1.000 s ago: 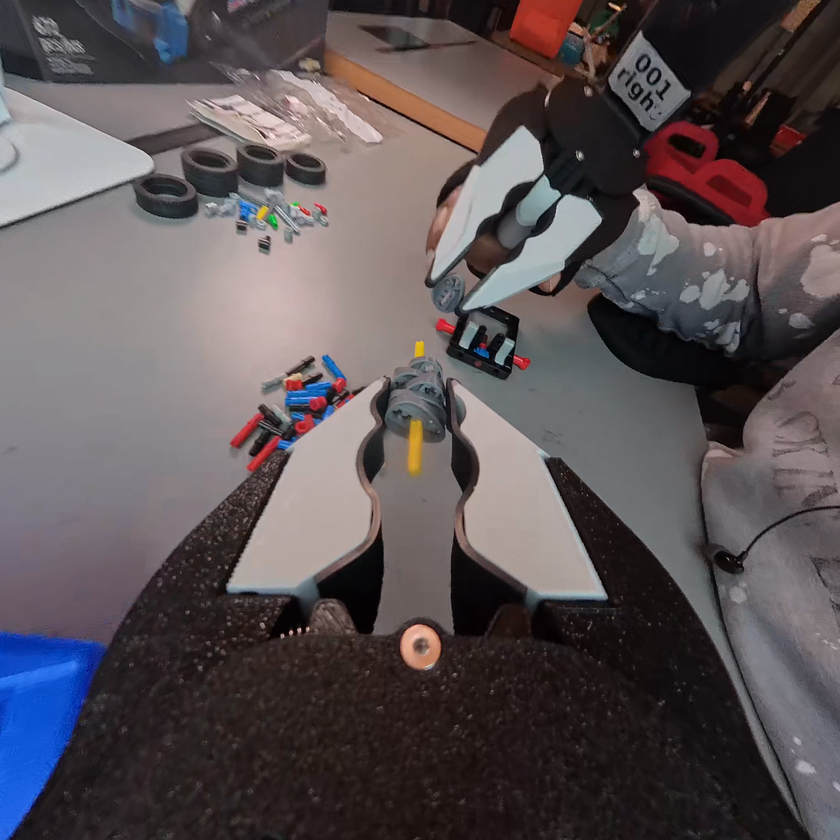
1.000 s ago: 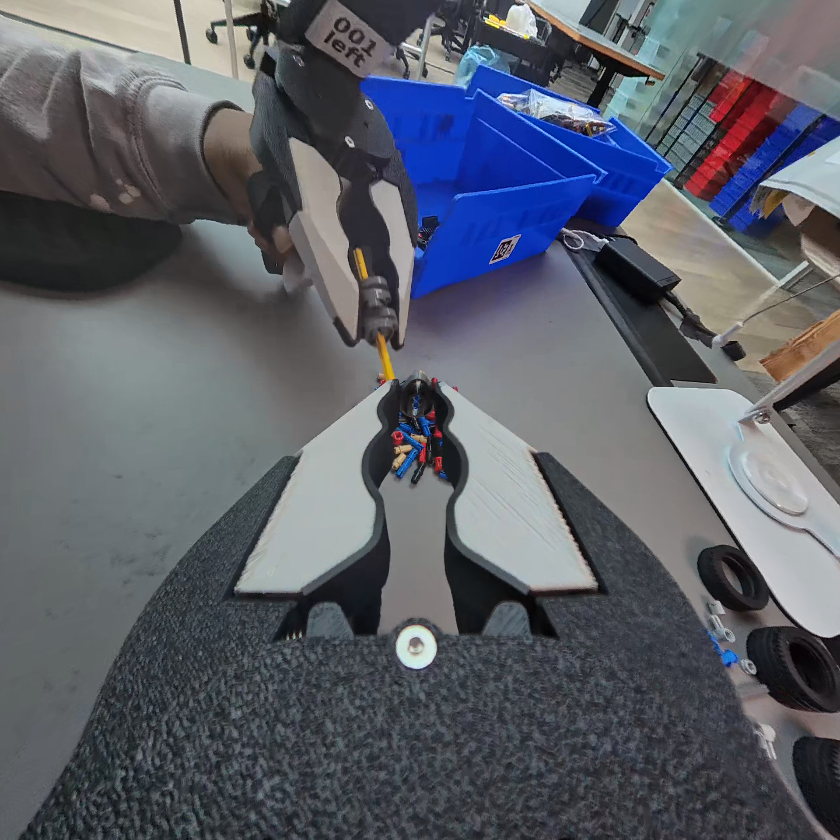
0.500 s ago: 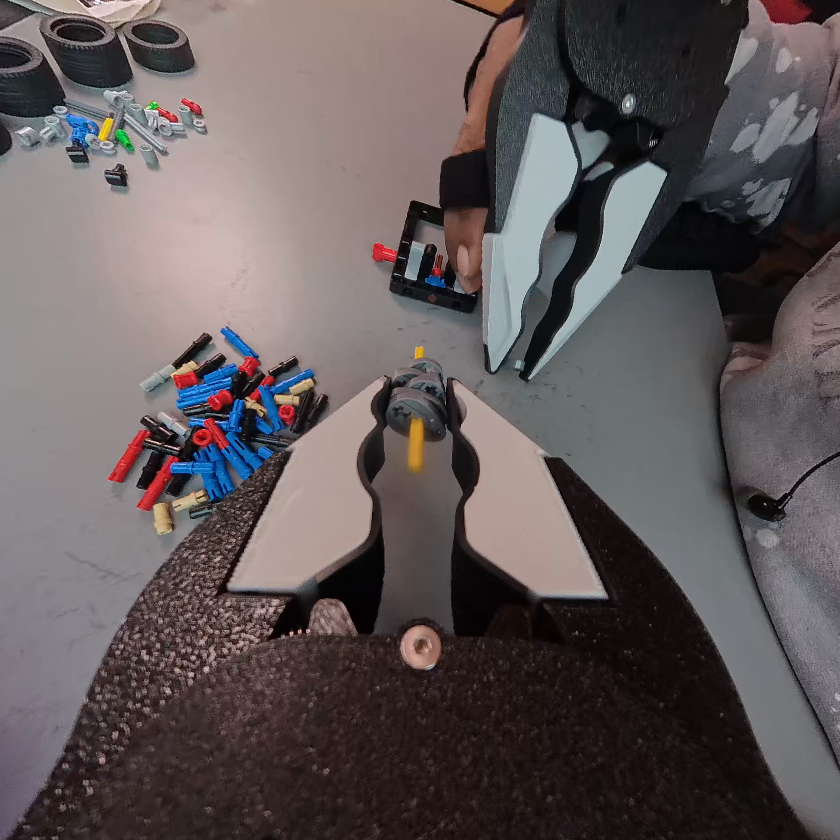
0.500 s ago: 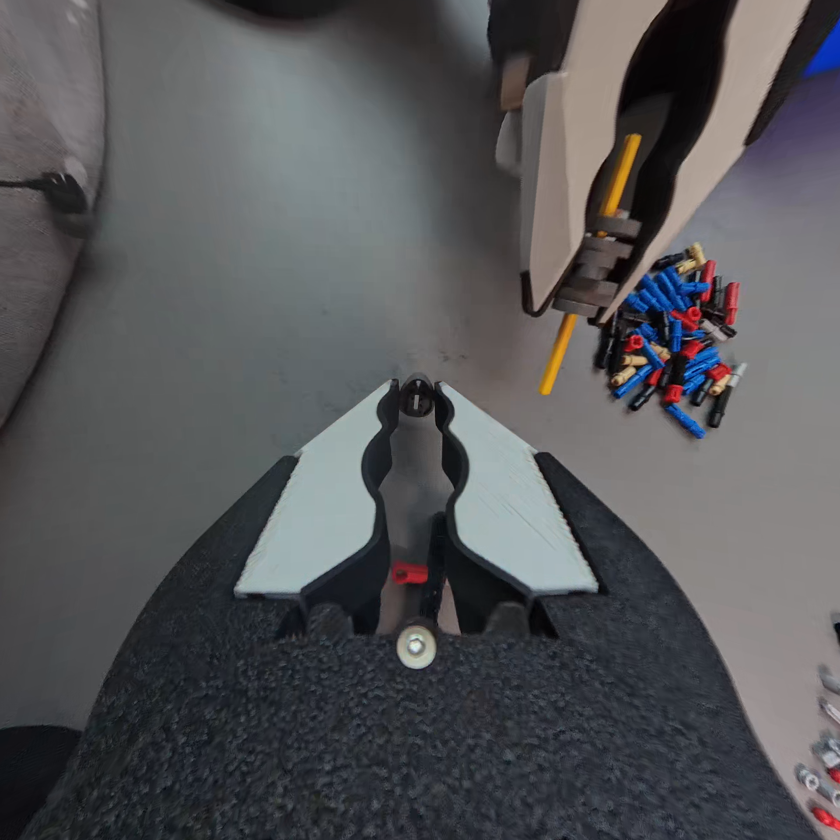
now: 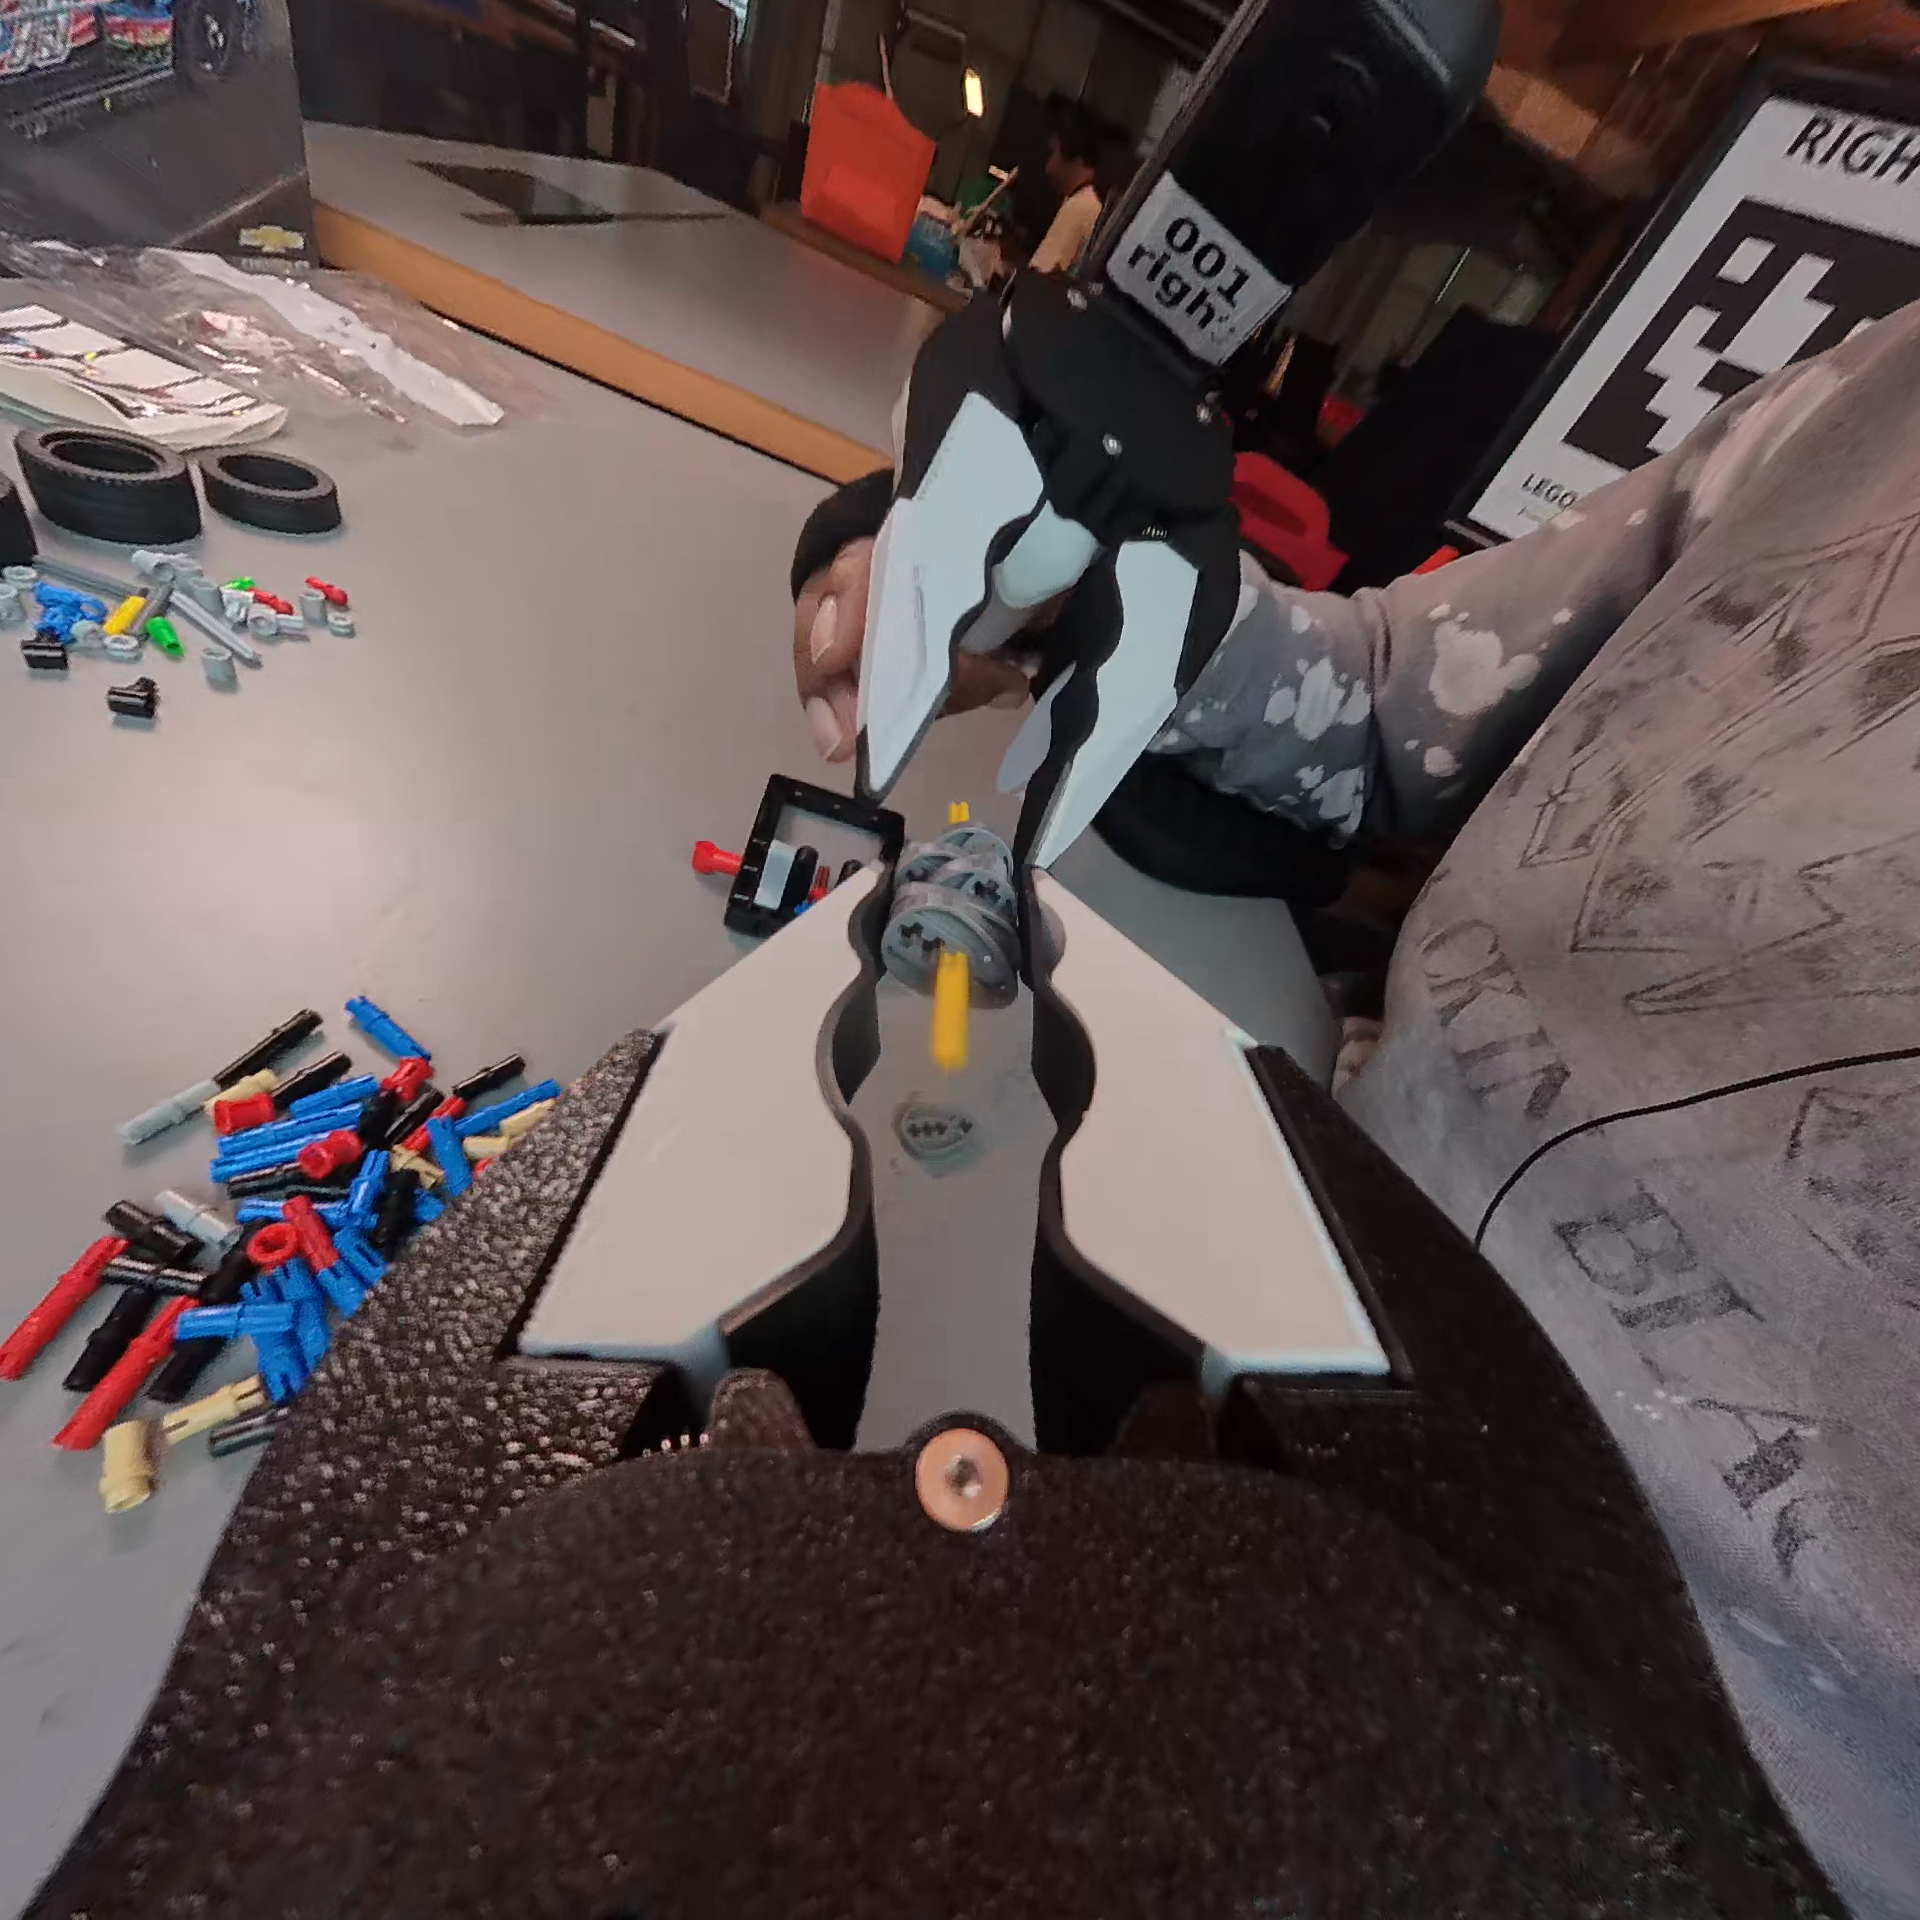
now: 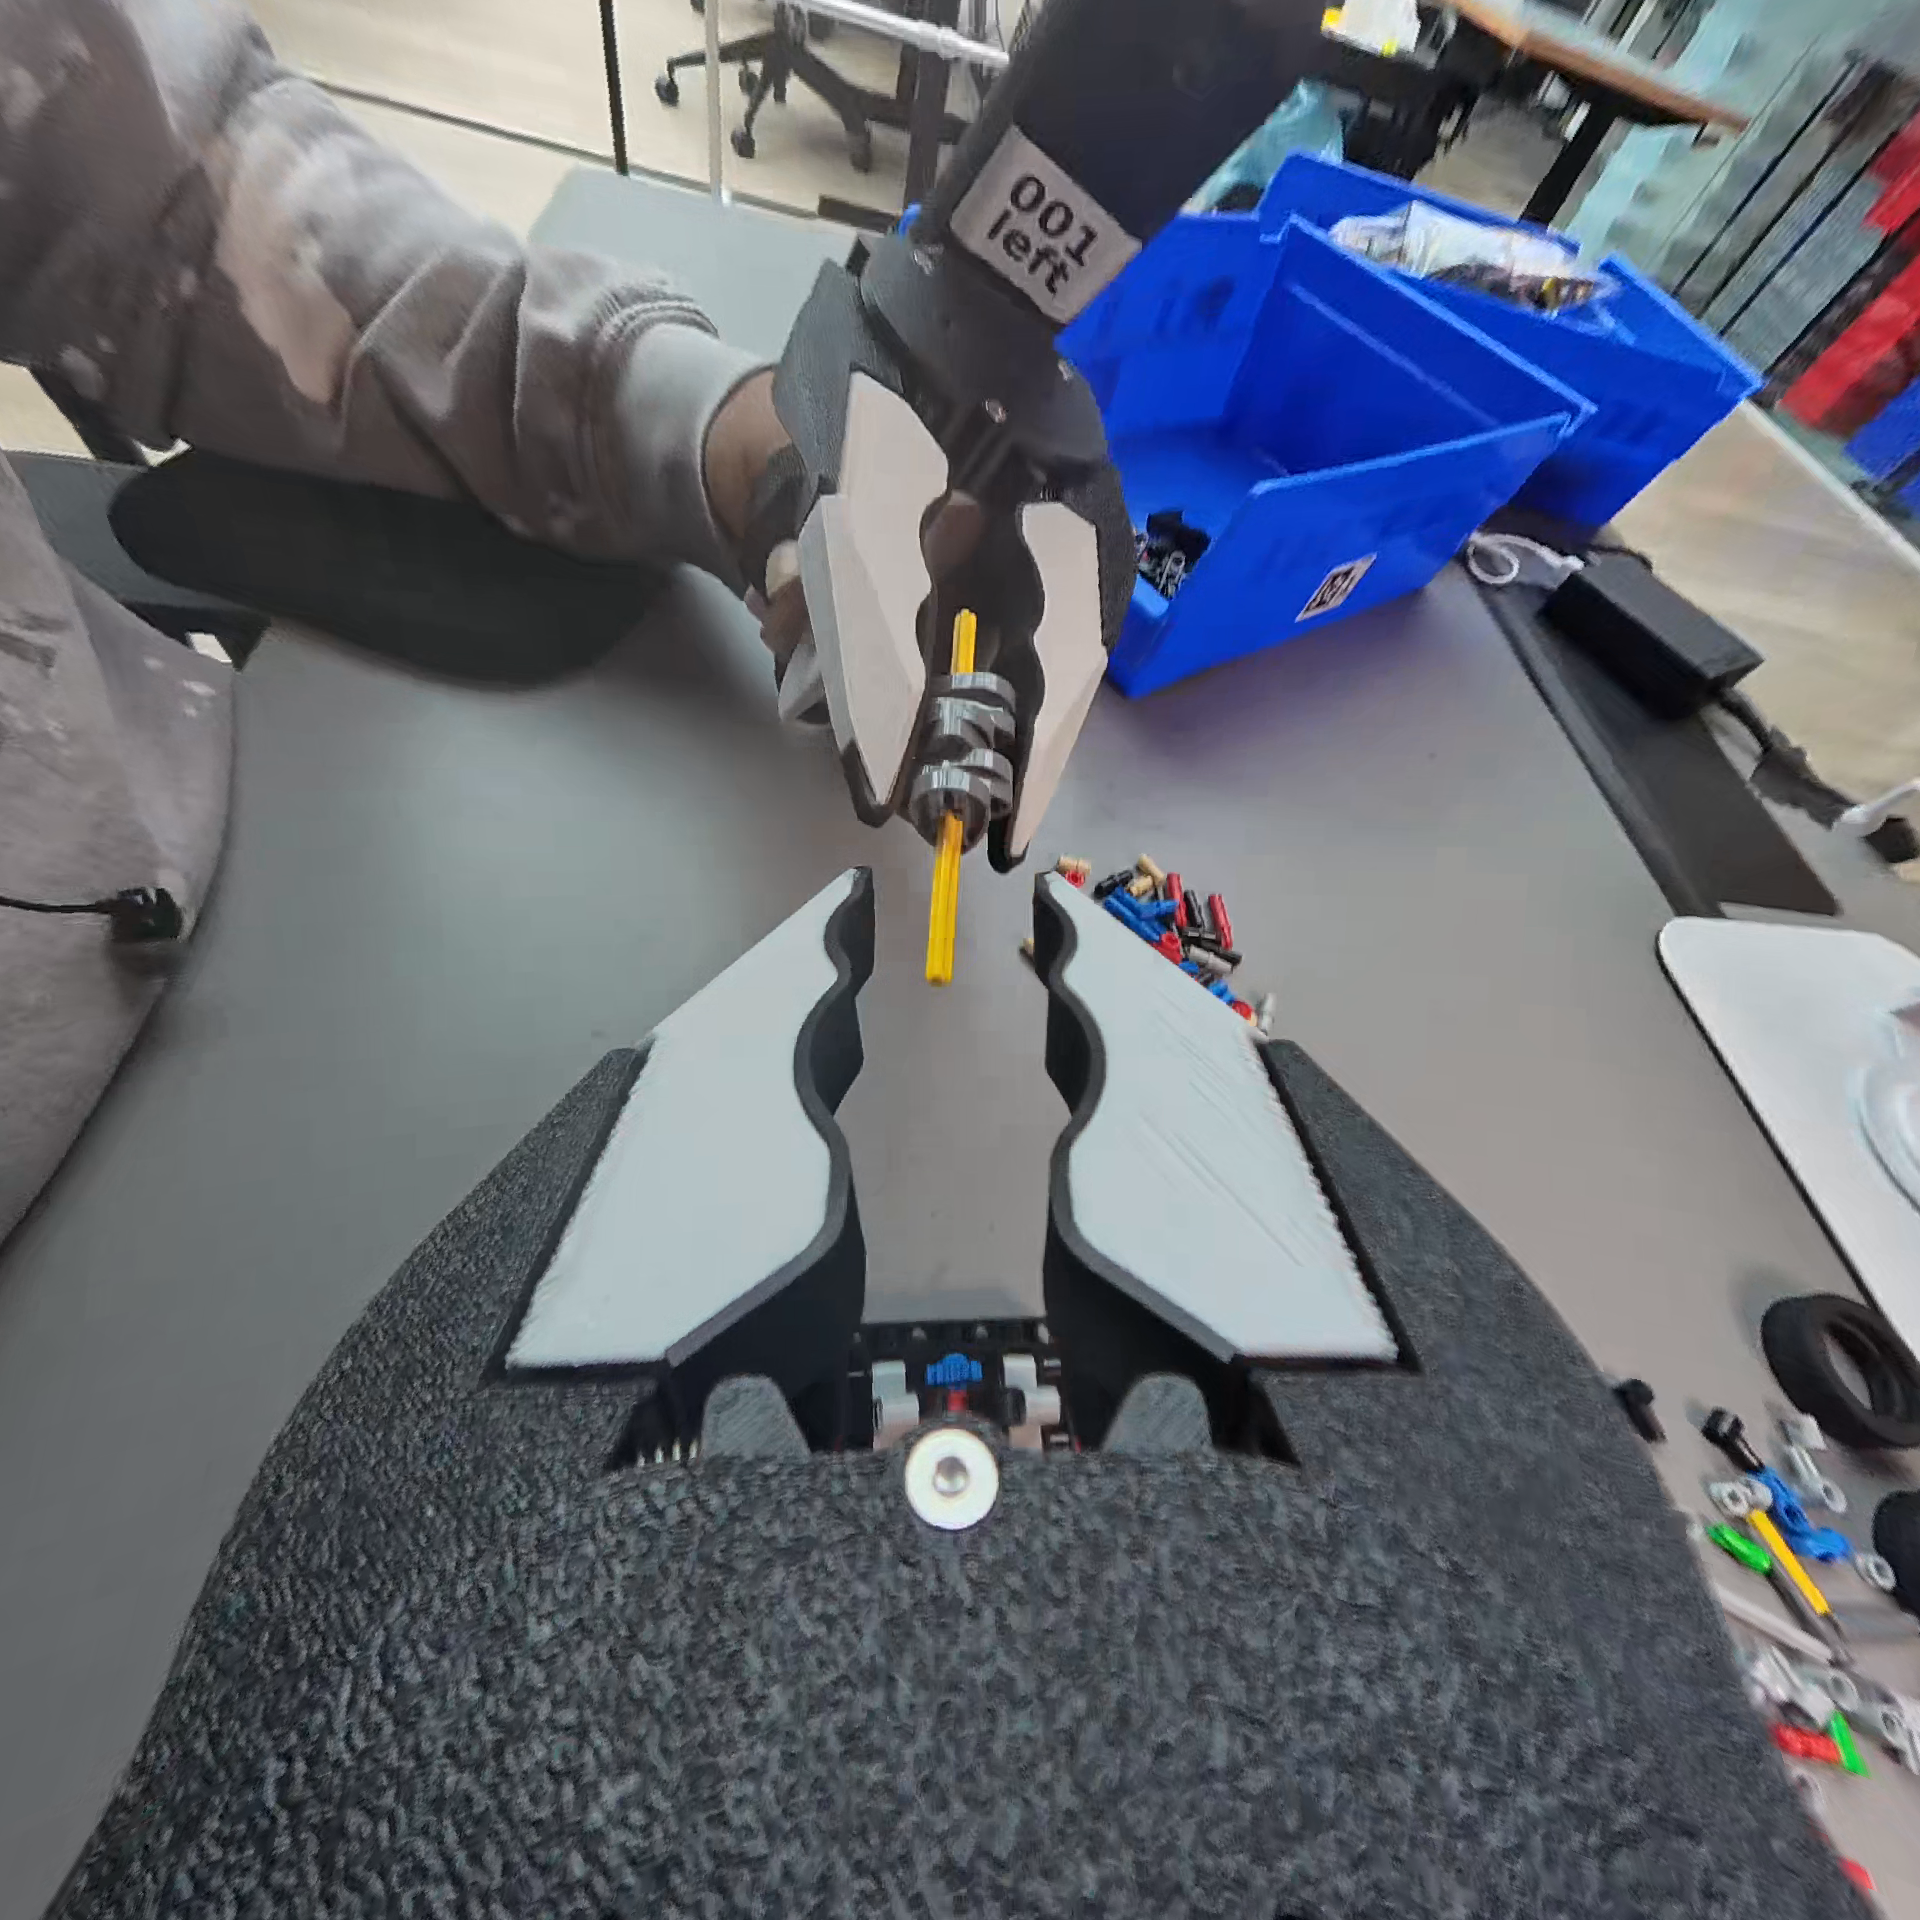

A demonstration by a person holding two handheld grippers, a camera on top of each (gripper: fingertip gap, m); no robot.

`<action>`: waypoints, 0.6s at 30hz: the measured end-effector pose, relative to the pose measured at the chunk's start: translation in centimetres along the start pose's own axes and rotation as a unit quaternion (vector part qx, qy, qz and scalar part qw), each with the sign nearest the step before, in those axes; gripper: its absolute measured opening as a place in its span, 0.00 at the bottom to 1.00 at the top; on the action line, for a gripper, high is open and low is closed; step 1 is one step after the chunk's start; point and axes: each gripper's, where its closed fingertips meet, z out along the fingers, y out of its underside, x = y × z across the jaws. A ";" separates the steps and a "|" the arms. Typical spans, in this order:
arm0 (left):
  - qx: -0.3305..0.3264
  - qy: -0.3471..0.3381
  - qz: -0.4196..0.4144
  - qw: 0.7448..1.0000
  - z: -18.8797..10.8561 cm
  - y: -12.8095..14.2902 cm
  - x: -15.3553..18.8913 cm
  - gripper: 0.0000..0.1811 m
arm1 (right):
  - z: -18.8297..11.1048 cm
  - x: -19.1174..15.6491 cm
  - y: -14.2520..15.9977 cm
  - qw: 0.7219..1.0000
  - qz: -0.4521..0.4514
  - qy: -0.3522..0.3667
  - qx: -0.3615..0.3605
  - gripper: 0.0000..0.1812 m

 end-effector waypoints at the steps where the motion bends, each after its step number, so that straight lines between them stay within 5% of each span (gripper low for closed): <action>1: 0.010 0.010 -0.007 1.000 0.2 -0.3 0.3 0.13 | 0.1 0.0 -0.4 1.000 -0.016 0.010 0.010 0.16; 11: 0.083 0.099 -0.121 0.984 0.8 -2.2 2.1 0.13 | -0.1 -0.3 -2.8 0.987 -0.130 0.072 0.052 0.13; 18: 0.097 0.131 -0.176 0.971 0.2 -2.5 2.0 0.13 | -0.7 0.1 -2.9 0.989 -0.119 0.073 0.047 0.12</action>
